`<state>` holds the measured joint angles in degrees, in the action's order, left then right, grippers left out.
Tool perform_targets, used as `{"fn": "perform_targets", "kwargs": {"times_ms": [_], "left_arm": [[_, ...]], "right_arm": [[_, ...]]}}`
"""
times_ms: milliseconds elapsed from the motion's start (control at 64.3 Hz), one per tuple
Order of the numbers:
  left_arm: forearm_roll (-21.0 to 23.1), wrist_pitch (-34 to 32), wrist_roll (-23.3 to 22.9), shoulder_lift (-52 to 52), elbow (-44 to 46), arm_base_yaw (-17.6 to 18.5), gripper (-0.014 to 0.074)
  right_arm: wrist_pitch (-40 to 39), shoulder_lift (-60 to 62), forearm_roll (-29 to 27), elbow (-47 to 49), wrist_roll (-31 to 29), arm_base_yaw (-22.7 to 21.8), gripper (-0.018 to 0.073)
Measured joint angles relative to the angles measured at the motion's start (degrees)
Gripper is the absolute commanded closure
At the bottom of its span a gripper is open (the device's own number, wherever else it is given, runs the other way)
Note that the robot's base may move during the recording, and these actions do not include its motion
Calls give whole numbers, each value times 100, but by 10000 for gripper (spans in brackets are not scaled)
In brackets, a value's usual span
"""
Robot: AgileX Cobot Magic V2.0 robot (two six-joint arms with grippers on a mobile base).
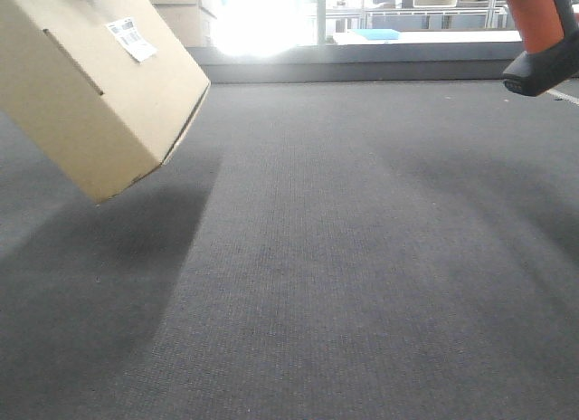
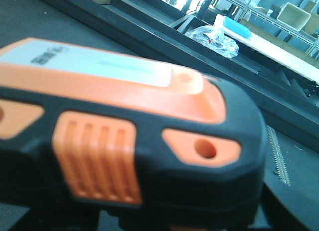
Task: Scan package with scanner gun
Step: 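Lift the scanner gun with the right gripper and aim it at the box label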
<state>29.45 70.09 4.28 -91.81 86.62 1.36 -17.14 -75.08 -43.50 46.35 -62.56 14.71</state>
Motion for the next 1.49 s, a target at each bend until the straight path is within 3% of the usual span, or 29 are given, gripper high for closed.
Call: {"fn": "perform_targets", "kwargs": {"times_ms": [560,840,1151,1307,1493], "left_arm": [[-3,0,0,0,0,0,707],[-12,0,0,0,0,0,707],[-12,0,0,0,0,0,707],[-12,0,0,0,0,0,707],[-12,0,0,0,0,0,707]], "right_arm": [[0,0,-110,0,-50,0,722],[66,137,-1074,0,-50,0,722],[125,659,-2797,0,-28,-12,722],[202,789,-3009,-72,359,-12,722],[112,825,-2855,-512,790,-12,722]]}}
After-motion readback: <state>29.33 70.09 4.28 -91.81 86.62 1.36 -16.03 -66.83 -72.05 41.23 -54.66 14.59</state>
